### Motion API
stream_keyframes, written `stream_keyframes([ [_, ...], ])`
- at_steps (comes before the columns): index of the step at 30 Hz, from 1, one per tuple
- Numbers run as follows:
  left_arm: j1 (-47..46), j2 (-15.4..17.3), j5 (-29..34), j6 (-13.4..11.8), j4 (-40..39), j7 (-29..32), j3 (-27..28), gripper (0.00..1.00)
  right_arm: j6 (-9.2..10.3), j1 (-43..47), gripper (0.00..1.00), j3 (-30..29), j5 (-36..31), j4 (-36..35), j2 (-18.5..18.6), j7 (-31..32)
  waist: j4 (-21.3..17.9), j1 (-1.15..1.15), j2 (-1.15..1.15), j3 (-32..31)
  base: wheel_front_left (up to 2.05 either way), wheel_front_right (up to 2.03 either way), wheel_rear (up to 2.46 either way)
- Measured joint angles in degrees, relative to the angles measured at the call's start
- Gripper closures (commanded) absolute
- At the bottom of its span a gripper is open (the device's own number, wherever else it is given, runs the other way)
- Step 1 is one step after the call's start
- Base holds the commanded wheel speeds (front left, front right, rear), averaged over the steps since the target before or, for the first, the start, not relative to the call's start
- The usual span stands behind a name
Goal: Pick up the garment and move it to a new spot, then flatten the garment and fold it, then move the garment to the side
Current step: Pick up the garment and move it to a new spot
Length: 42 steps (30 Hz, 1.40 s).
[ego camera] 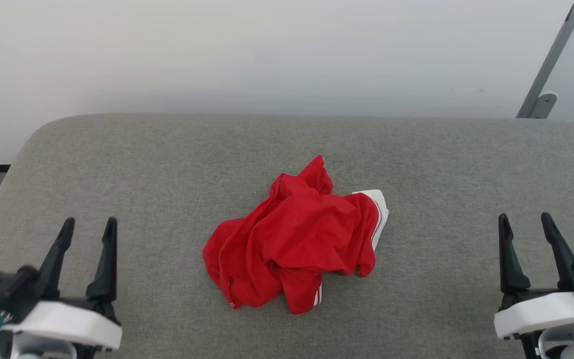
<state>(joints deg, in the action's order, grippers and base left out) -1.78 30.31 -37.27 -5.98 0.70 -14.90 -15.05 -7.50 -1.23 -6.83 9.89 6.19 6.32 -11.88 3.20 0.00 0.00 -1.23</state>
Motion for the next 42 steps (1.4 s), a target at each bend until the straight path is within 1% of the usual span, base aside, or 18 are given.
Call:
stream_keyframes([
  [5,3.66,-2.83,2.94,2.77,-0.87,-0.01,5.24,0.0,0.0,0.85,0.0,-0.3,-0.51,0.01,-0.64,-0.25,0.42,0.0,0.0,-0.26,0.0,0.0,0.0],
  [10,6.25,-5.73,5.8,5.6,-0.89,-0.01,9.24,0.0,0.0,1.6,0.0,-0.26,-0.92,0.34,-0.98,-0.74,0.24,0.0,0.0,-0.43,0.0,0.0,0.0],
  [14,7.1,-7.88,7.02,7.9,-0.58,-0.01,11.37,0.0,0.0,1.94,0.0,-0.16,-0.91,1.02,-1.07,-1.22,-0.08,0.0,0.0,-0.55,0.0,0.0,0.0],
  [18,7.89,-9.53,8.68,9.56,-0.15,-0.01,13.0,0.0,0.0,2.72,0.0,-0.25,-0.85,1.4,-1.38,-1.52,-0.37,0.0,0.0,-0.76,0.0,0.0,0.0],
  [29,7.93,-13.46,11.12,12.02,0.92,-0.02,15.52,0.0,0.0,3.33,0.0,-0.42,-0.71,1.59,-2.1,-2.11,-0.81,0.0,0.0,-0.61,0.0,0.0,0.0],
  [36,7.87,-15.55,12.47,12.7,1.34,-0.02,15.95,0.0,0.0,3.35,0.0,-0.63,-0.71,1.61,-2.46,-2.34,-0.69,0.0,0.0,-0.33,0.0,0.0,0.0],
  [42,7.71,-16.35,12.85,13.05,1.98,-0.05,16.1,0.0,0.0,3.35,0.0,-0.51,-0.73,1.57,-2.71,-2.46,-0.6,0.0,0.0,-0.3,0.0,0.0,0.0],
])
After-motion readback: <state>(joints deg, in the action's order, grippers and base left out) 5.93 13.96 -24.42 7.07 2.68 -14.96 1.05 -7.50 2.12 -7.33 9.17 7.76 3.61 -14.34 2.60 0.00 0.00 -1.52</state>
